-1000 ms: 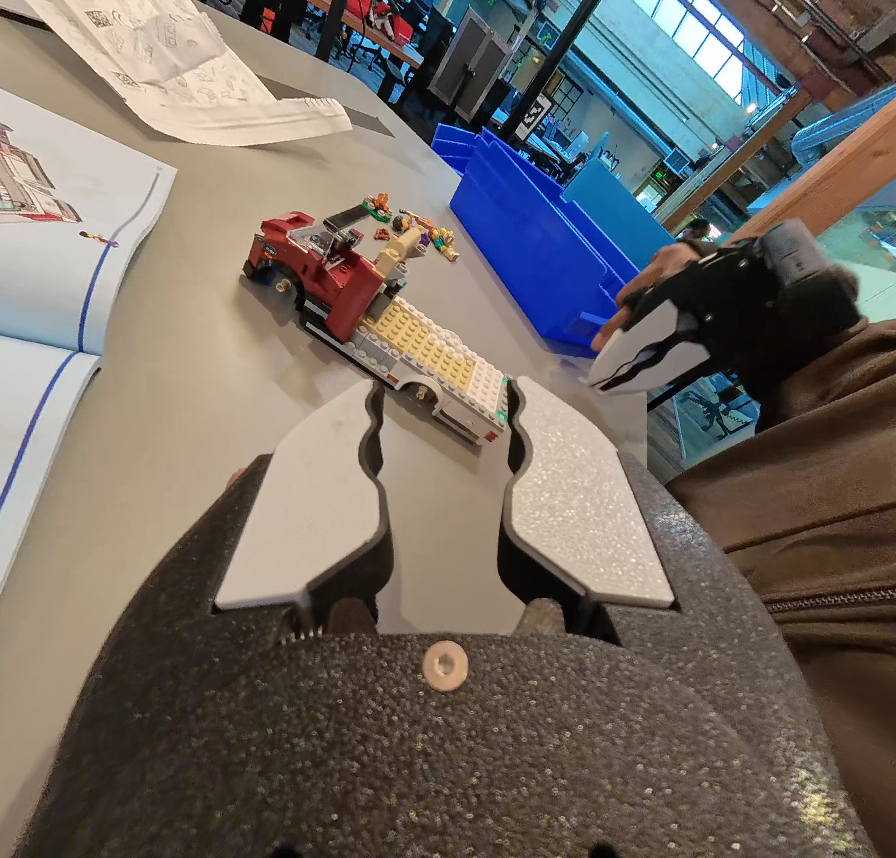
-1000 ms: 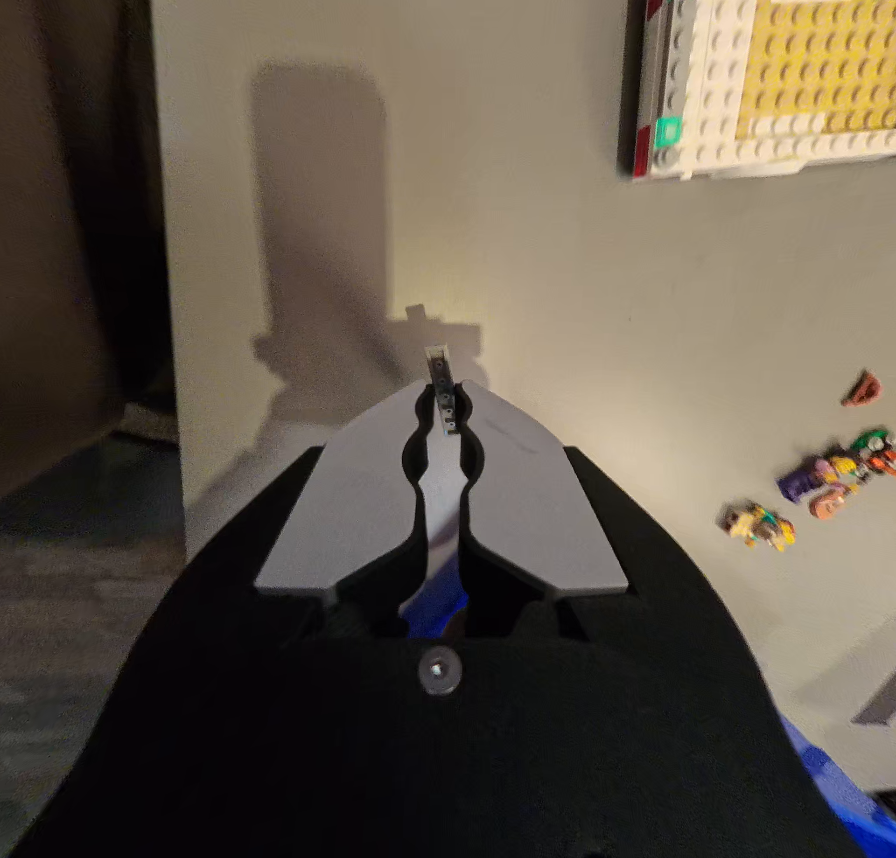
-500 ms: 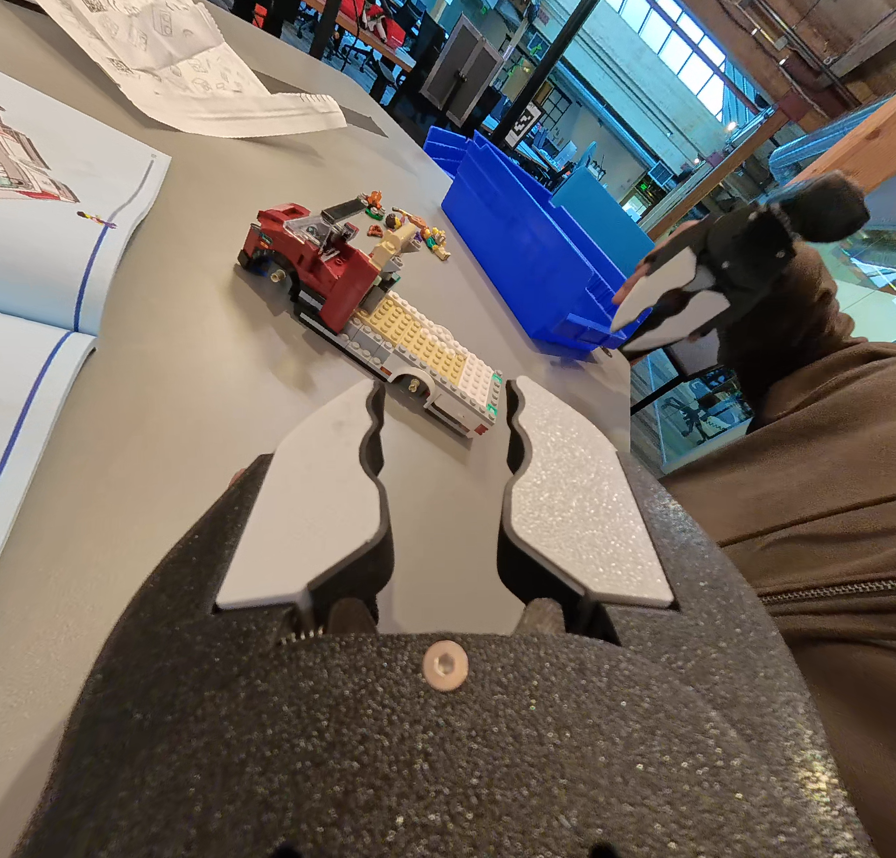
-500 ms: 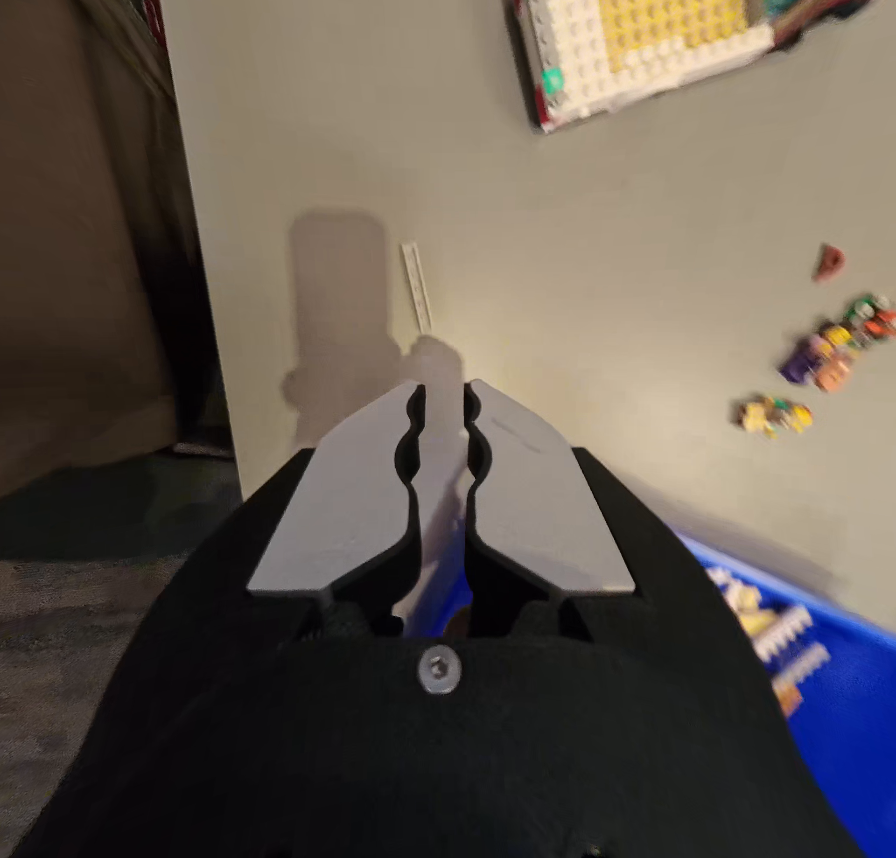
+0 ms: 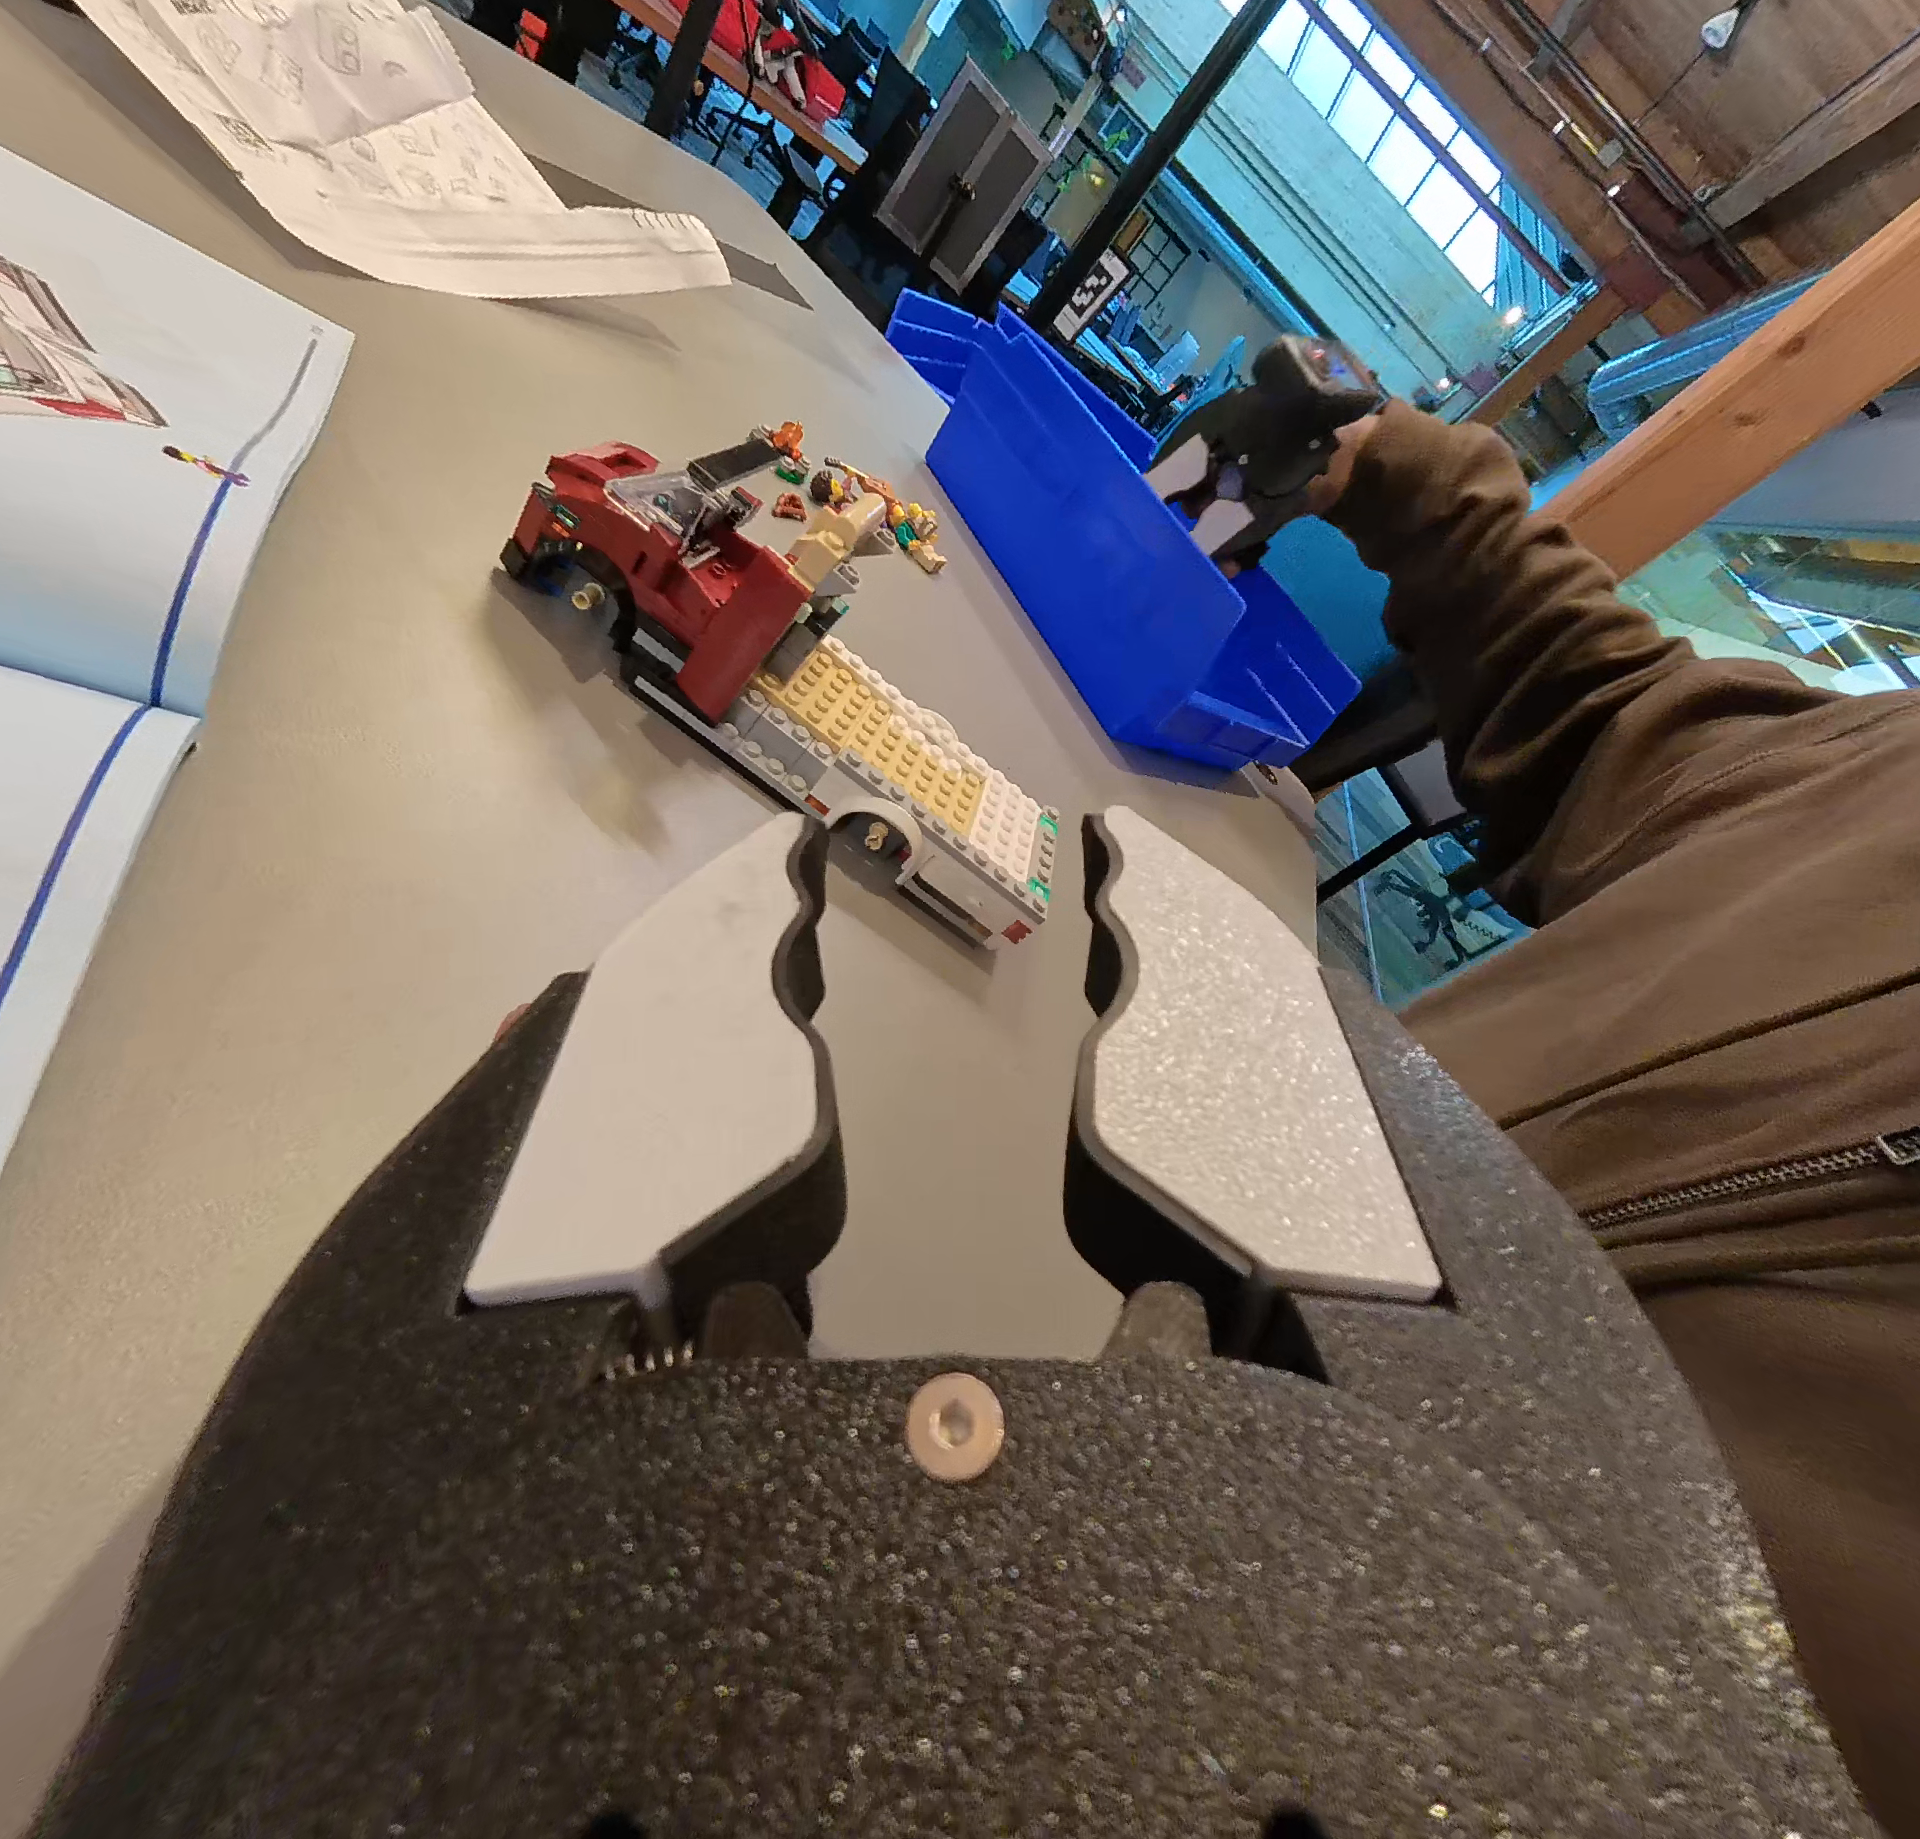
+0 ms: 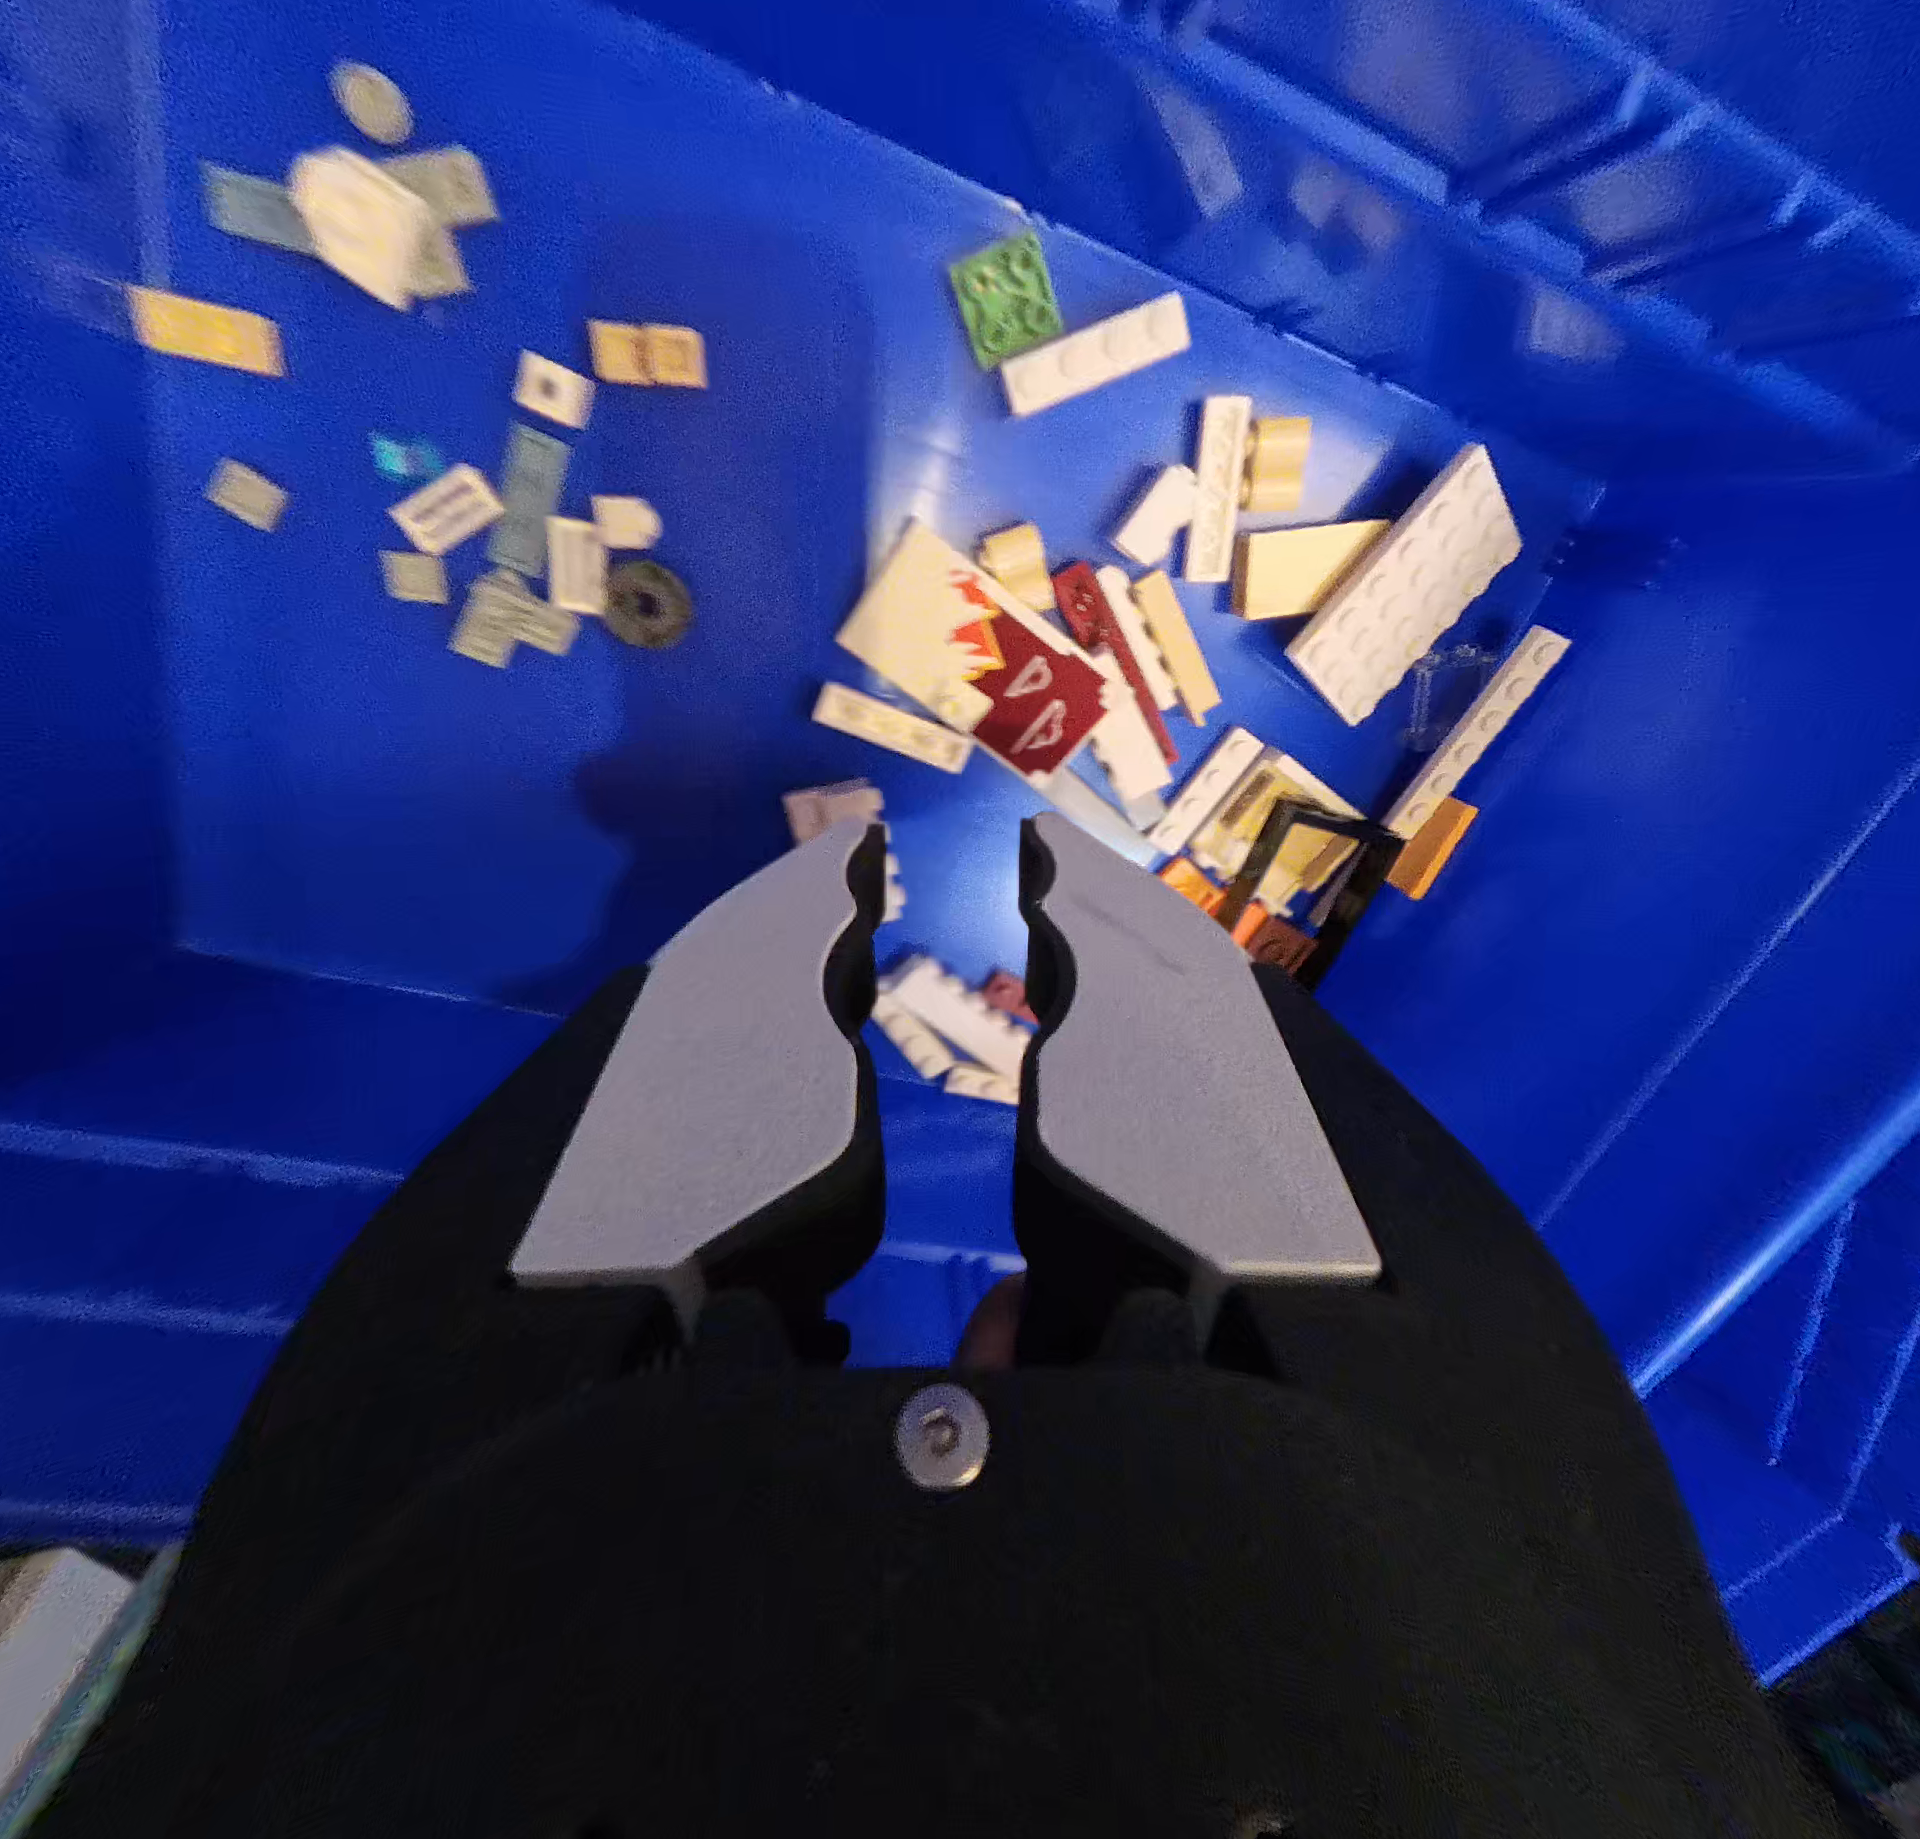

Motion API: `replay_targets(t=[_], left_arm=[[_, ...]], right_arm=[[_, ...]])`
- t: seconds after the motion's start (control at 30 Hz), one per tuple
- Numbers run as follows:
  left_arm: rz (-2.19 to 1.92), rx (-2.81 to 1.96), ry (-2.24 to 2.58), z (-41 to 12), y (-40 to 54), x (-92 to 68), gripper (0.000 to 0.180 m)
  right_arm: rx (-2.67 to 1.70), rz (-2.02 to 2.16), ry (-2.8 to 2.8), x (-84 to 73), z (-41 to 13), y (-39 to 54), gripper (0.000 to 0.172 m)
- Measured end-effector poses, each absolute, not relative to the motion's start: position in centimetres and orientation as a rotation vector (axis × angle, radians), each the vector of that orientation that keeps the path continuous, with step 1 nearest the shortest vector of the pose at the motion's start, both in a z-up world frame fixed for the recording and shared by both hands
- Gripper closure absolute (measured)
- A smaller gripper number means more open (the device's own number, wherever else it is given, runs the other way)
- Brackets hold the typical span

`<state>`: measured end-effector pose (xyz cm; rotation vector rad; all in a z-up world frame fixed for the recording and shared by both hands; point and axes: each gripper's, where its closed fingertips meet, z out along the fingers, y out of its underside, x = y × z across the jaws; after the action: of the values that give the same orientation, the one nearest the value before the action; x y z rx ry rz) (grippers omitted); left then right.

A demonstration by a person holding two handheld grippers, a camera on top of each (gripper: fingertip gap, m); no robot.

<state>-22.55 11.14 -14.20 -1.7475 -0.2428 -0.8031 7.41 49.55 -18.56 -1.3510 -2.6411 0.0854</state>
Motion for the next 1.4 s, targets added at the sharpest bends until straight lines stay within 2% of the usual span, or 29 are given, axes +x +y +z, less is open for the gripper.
replay_targets(t=[0.3, 0.53, 0.93, 1.07, 1.23, 1.4], left_arm=[[-0.759, -1.755, -0.301, -14.5, 11.4, -23.3, 0.132], [-0.795, -1.778, -0.325, -14.9, 11.8, -23.4, 0.132], [-0.811, -1.776, -0.315, -14.9, 11.8, -23.3, 0.132], [-0.808, -1.767, -0.306, -14.7, 11.7, -23.3, 0.132], [-0.799, -1.762, -0.292, -14.6, 11.6, -23.1, 0.133], [-0.805, -1.764, -0.278, -14.6, 11.5, -23.0, 0.133]], right_arm=[[-1.266, -0.058, -2.867, 7.2, -21.8, 52.4, 0.151], [-1.228, 0.016, -2.864, 6.2, -21.8, 52.3, 0.152], [-1.278, -0.109, -2.885, 7.2, -22.1, 52.0, 0.153], [-1.379, -0.113, -2.886, 7.7, -22.1, 51.7, 0.163], [-1.375, -0.216, -2.848, 8.4, -21.3, 51.9, 0.163], [-1.406, -0.148, -2.694, 8.7, -17.5, 50.3, 0.163]])
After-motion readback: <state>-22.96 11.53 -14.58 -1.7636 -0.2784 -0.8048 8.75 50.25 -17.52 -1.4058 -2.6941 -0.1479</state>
